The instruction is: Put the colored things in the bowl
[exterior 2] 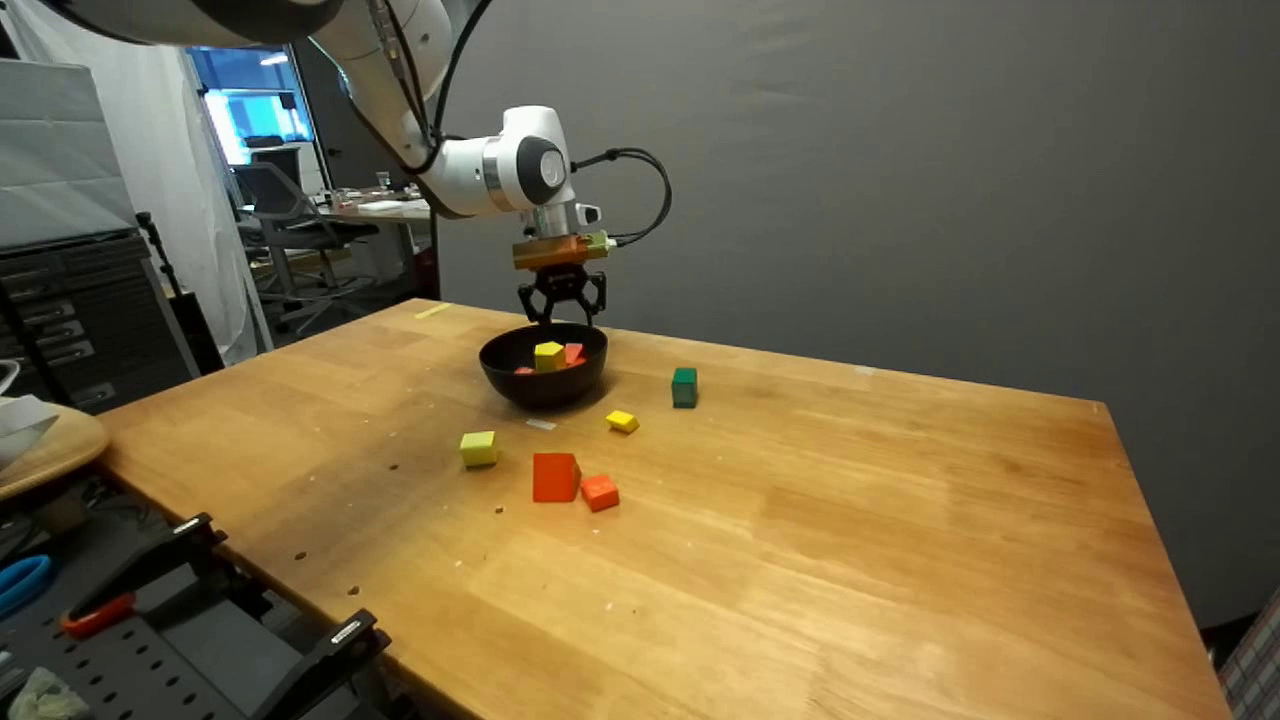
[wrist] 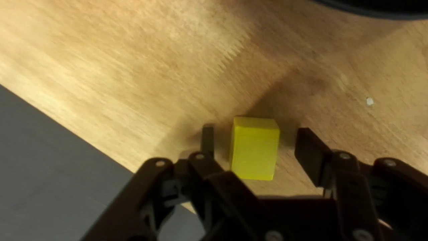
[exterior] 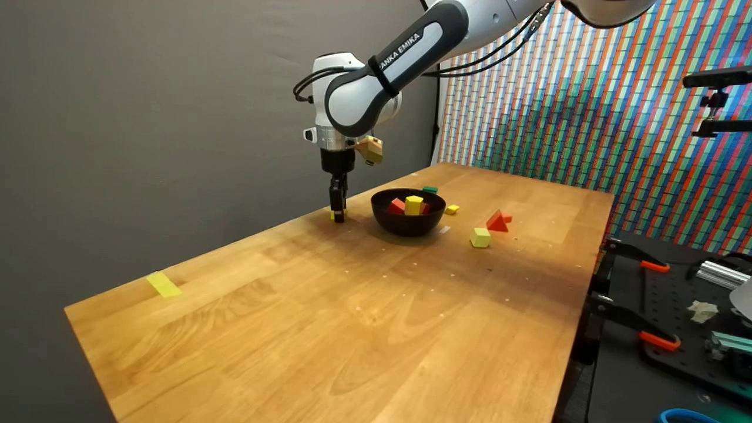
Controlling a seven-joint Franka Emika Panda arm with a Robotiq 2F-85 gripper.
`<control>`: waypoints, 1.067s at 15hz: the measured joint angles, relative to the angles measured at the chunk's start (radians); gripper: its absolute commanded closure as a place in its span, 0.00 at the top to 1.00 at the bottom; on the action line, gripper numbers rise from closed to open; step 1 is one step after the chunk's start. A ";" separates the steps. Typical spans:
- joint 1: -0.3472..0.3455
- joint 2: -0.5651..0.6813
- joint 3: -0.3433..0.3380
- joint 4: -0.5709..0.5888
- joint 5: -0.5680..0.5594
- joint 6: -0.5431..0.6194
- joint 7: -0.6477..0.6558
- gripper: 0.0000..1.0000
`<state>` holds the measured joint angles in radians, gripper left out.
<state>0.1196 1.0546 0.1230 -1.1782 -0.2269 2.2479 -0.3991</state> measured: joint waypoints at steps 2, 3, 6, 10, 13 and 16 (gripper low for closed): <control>0.001 0.025 -0.002 0.041 0.006 -0.026 0.014 0.21; 0.001 0.031 -0.003 0.057 0.010 -0.040 0.024 0.14; 0.021 0.028 -0.023 0.070 0.008 -0.039 0.073 0.19; 0.073 -0.071 -0.083 -0.018 -0.056 0.044 0.190 0.19; 0.114 -0.198 -0.157 -0.138 -0.100 0.073 0.339 0.19; 0.116 -0.310 -0.193 -0.281 -0.102 0.038 0.459 0.19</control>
<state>0.2360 0.7451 -0.0704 -1.4588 -0.3289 2.2860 0.0601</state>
